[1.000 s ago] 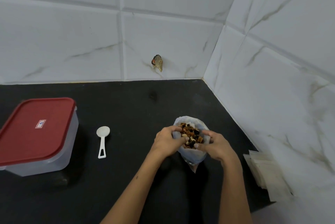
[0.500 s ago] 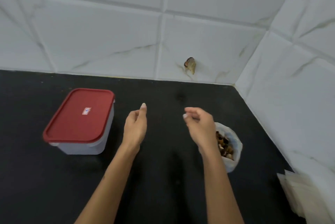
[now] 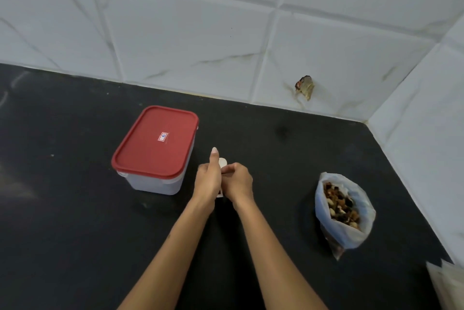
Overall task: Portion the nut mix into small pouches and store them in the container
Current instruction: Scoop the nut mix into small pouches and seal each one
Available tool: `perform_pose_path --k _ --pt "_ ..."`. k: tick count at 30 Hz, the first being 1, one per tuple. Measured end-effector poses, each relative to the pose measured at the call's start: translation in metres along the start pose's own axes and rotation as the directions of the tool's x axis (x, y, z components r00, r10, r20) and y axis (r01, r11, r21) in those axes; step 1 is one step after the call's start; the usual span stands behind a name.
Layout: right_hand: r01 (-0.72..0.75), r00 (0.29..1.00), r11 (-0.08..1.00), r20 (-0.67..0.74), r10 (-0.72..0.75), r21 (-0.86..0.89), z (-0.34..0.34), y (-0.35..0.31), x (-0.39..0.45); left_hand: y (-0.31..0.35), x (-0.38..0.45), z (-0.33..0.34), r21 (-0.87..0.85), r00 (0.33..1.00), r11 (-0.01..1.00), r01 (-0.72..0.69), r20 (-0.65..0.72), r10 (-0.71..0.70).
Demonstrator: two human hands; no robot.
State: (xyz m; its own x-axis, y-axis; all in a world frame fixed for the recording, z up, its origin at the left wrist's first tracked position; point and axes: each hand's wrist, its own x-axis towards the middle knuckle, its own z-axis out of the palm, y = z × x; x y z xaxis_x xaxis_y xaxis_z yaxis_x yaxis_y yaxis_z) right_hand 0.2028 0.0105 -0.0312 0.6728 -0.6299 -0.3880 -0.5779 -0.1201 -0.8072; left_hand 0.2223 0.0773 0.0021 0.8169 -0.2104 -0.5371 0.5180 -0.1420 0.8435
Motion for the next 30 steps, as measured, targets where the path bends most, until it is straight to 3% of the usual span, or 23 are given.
perform_pose_path --k 9,16,23,30 --pt "0.062 0.978 0.976 -0.206 -0.018 0.207 -0.053 0.027 -0.015 -0.003 -0.033 0.038 -0.004 0.980 0.996 -0.091 0.180 0.090" --pt "0.023 0.933 0.979 -0.357 0.052 0.201 -0.091 0.069 -0.033 -0.027 -0.063 0.078 0.091 0.951 0.992 -0.090 0.303 0.058" --pt "0.037 0.903 0.999 -0.429 -0.023 0.024 -0.099 0.090 -0.044 -0.042 -0.072 0.095 0.141 0.942 0.986 -0.085 0.333 0.033" --pt "0.046 0.906 0.994 -0.414 -0.084 -0.102 -0.092 0.089 -0.063 -0.046 -0.074 0.090 0.192 0.959 0.980 -0.043 0.283 -0.013"
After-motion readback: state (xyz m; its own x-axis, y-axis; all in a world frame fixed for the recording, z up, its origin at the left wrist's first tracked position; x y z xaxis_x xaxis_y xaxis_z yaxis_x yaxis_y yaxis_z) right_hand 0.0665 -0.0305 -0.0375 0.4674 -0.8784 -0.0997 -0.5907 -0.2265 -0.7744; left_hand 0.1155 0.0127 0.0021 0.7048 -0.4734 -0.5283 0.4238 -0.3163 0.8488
